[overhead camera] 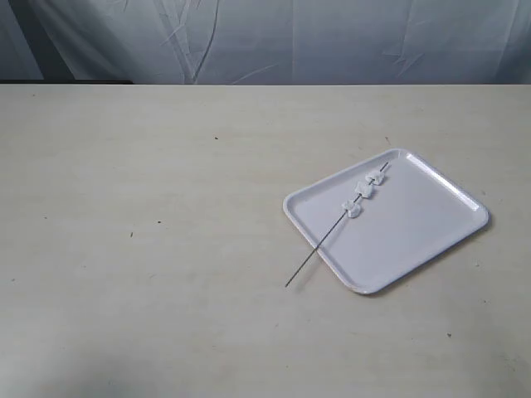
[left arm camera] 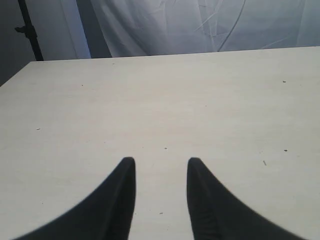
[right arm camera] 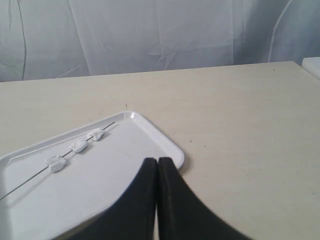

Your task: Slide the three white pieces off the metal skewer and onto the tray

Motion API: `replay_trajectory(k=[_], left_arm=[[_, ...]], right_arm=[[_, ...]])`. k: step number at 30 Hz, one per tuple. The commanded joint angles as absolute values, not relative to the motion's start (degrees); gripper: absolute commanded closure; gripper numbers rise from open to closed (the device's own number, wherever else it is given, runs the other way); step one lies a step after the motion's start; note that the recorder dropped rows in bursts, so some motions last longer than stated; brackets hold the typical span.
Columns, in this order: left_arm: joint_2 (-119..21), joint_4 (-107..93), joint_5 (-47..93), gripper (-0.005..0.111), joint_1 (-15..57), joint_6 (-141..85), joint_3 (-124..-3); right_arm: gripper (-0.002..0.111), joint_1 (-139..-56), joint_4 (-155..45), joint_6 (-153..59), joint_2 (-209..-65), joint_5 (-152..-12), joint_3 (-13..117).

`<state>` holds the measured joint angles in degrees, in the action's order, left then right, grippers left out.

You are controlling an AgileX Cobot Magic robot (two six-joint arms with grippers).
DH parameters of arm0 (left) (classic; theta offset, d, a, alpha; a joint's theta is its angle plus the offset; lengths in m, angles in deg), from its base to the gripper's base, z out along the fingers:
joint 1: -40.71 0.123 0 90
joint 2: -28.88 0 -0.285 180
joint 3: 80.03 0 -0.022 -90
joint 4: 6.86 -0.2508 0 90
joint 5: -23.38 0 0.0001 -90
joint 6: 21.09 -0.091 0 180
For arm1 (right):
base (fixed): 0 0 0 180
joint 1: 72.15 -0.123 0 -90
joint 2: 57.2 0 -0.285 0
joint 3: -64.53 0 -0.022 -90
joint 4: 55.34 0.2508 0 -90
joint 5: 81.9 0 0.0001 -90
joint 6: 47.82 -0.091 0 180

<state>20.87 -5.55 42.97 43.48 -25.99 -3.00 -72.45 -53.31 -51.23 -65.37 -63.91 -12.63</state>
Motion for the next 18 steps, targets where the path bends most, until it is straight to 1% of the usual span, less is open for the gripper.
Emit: replay_trajectory(k=[1, 12, 18], left_arm=[[21.1, -5.6, 42.6, 0.072, 43.6, -26.0, -2.8], [21.1, -5.6, 42.7, 0.072, 42.9, -26.0, -2.8], [21.1, -5.6, 42.7, 0.072, 42.9, -26.0, -2.8]], right_arm=[[0.109, -72.2, -53.3, -50.9, -65.0, -64.5, -12.7], [0.109, -72.2, -53.9, -50.9, -65.0, -64.5, -12.7], [0.109, -72.2, -53.6, -50.9, -65.0, -68.1, -12.7]])
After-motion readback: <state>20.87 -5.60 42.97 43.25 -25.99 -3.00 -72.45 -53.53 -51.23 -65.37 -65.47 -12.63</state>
